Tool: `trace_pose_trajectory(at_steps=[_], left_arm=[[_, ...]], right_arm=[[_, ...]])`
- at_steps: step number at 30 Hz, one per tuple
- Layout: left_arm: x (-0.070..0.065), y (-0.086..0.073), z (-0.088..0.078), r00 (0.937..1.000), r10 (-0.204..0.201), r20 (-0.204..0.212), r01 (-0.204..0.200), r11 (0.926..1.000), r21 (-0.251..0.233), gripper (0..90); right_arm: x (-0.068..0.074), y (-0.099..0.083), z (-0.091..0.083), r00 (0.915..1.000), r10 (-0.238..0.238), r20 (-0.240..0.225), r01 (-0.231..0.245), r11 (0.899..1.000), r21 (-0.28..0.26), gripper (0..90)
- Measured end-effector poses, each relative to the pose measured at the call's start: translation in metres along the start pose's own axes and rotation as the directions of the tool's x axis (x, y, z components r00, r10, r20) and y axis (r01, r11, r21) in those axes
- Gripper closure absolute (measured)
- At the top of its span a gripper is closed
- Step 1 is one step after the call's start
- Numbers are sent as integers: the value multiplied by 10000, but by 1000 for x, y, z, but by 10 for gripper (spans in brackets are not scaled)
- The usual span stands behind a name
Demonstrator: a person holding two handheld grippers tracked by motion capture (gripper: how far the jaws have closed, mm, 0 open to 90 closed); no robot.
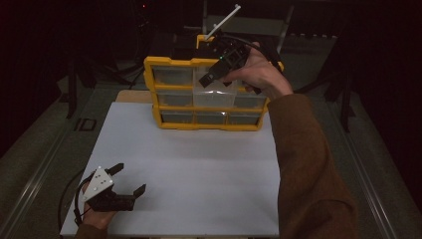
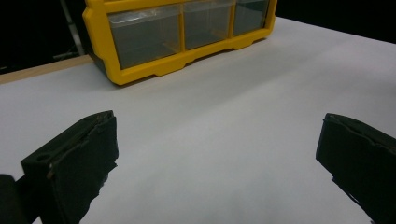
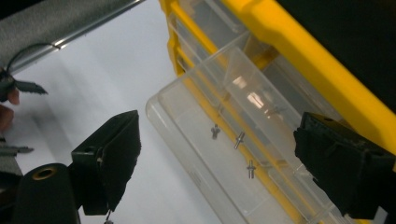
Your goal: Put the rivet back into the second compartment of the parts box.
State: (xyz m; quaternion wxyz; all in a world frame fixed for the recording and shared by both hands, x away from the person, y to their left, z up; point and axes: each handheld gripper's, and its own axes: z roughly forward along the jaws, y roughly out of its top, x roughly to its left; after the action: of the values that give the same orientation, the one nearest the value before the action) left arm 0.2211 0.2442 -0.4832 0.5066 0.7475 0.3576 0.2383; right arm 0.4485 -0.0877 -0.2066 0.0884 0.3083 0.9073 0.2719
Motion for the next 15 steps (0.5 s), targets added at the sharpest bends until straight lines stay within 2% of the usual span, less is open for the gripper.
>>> trace_pose_trajectory(at_steps=[6,15], left_arm=[[0,0,0,10000,-4,4,4,10000,1,0],[0,0,0,10000,-9,14,9,10000,9,0]], right_arm=[[-1,-4,1,10000,-37,38,36,9998,203,124],[-5,-10,-3,9994,-8,340,-3,9995,325,108]])
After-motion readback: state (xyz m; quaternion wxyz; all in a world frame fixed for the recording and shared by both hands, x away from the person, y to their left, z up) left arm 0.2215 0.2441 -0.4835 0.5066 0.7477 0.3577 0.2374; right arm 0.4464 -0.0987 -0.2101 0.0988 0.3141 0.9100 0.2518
